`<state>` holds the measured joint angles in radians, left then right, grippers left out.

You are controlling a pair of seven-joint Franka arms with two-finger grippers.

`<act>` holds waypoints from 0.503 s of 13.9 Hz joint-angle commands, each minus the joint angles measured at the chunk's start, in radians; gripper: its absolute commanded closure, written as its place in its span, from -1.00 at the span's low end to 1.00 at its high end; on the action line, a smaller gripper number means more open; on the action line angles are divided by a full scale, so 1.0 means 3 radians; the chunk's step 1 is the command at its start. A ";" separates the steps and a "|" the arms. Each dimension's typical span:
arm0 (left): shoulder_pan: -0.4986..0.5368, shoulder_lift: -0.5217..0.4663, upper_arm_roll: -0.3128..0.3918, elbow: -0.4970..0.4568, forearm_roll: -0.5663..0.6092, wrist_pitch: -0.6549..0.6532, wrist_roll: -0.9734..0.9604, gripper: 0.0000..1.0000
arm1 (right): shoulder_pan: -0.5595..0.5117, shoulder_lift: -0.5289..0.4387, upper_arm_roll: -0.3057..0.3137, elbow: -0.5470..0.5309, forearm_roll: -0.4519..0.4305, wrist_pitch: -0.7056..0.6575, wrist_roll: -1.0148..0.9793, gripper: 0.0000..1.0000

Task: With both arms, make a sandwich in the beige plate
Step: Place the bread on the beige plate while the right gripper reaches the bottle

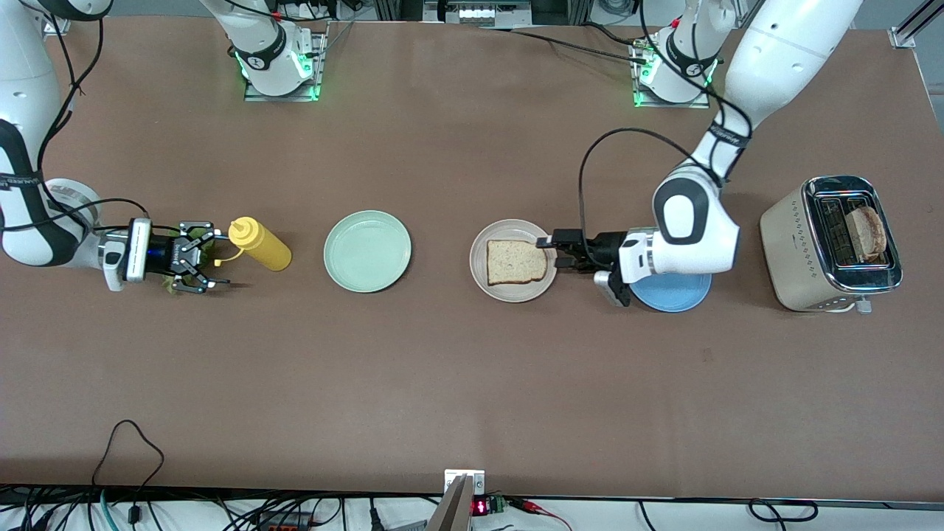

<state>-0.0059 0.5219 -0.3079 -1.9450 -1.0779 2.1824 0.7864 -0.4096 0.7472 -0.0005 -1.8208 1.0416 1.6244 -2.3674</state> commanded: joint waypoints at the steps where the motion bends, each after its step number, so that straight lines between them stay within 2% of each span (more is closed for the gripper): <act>1: 0.0061 -0.0267 0.0009 -0.0103 0.0528 -0.0161 -0.0314 -1.00 | -0.0087 0.0137 0.0048 0.0051 0.0082 -0.0117 -0.0187 -1.00; 4: 0.0101 -0.0471 0.0009 -0.0082 0.1162 -0.0233 -0.0723 -1.00 | -0.0071 0.0189 0.0053 0.0051 0.0082 -0.0143 -0.0325 -1.00; 7: 0.0157 -0.0502 0.0080 0.0223 0.2015 -0.0636 -0.0994 -1.00 | -0.0056 0.0214 0.0078 0.0051 0.0082 -0.0148 -0.0387 -1.00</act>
<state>0.0260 0.3952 -0.2990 -1.9284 -0.6027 2.0762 0.5411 -0.4134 0.7965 0.0054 -1.8188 1.0505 1.5975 -2.4580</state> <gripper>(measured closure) 0.000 0.000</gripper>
